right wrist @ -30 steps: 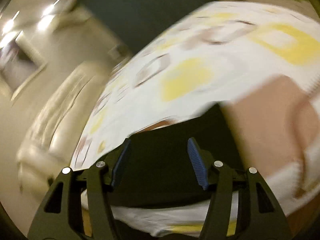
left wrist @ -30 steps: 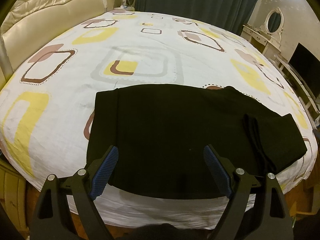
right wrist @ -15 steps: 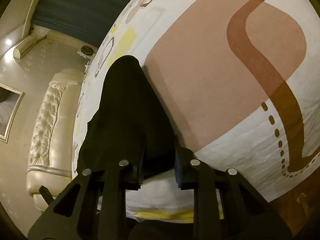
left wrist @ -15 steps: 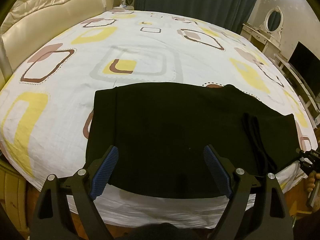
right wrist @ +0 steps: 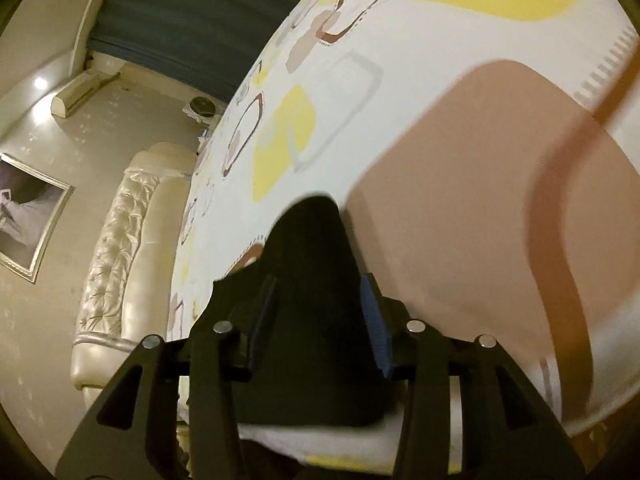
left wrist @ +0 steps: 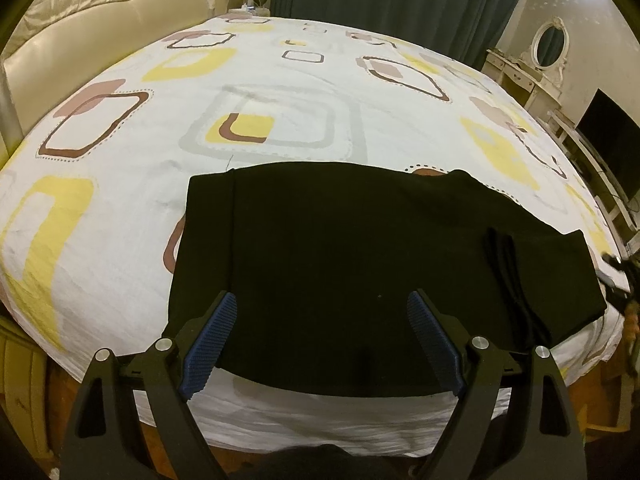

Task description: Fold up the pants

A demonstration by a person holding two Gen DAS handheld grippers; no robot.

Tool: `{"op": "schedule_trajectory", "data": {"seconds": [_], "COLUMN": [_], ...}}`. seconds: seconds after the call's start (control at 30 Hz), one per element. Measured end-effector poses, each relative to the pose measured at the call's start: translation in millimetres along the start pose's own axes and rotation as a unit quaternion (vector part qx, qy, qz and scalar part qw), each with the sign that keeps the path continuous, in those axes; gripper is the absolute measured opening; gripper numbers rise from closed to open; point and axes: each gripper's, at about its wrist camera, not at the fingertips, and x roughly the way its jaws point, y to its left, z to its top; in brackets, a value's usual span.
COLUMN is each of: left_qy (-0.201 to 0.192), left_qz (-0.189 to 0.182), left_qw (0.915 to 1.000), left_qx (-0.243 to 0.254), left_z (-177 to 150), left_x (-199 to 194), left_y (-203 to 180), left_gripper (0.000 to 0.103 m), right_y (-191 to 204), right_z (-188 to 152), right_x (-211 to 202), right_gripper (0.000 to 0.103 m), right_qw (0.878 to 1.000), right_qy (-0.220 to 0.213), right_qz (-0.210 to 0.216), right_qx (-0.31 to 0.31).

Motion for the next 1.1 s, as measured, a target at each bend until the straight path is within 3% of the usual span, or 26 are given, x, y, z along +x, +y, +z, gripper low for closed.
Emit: {"op": "schedule_trajectory", "data": {"seconds": [0.13,0.17,0.2,0.23,0.3,0.47,0.53,0.6,0.73,0.83,0.93,1.1], "left_qy": [-0.003,-0.002,-0.001,0.001,0.003,0.006,0.005,0.005,0.004,0.002,0.005,0.006], "left_qz": [0.004,0.004,0.004,0.004,0.004,0.007,0.006,0.001,-0.004,-0.005,-0.022,-0.068], "left_qw": [1.0,1.0,0.9999,0.9999,0.9999,0.9998,0.9998,0.9996,0.9992,0.9991,0.9981,0.9905], "left_qx": [-0.003,-0.006,-0.009,-0.011,-0.013,-0.016,-0.02,-0.027,-0.039,-0.042,-0.057,-0.12], "left_z": [0.2,0.4,0.4,0.0,0.0,-0.5,-0.4,0.6,1.7,2.8,5.7,12.4], "left_x": [-1.4,-1.3,-0.6,-0.4,1.4,2.9,1.4,0.2,-1.1,-2.9,-3.8,-8.1], "left_y": [3.7,5.3,6.6,7.5,9.1,13.3,15.1,18.0,22.4,26.3,35.2,71.9], "left_gripper": [0.086,0.086,0.086,0.086,0.086,0.086,0.086,0.086,0.086,0.086,0.086,0.086], "right_y": [-1.3,-1.5,-1.4,-3.6,-4.7,4.1,16.3,28.5,34.2,30.4,16.5,6.3], "right_z": [24.3,28.0,30.5,31.4,31.0,28.4,21.6,8.9,-34.8,-62.9,-81.2,-91.2], "right_x": [34.3,41.9,48.9,51.8,59.1,46.6,28.6,12.9,4.3,17.2,34.7,38.4], "right_gripper": [0.042,0.038,0.025,0.023,0.023,0.023,0.024,0.036,0.042,0.042,0.042,0.043], "right_qw": [1.0,1.0,0.999,0.998,0.997,0.998,0.999,1.0,0.997,0.997,0.998,0.998], "right_qy": [0.014,0.018,0.025,0.027,0.03,0.008,-0.015,-0.023,0.004,0.035,0.058,0.049], "right_qz": [-0.003,-0.01,-0.026,-0.045,-0.064,-0.062,-0.03,0.016,0.071,0.069,0.026,0.04], "right_qx": [0.024,0.024,0.02,0.018,0.019,0.006,-0.001,0.001,0.004,0.005,0.003,0.005]}}
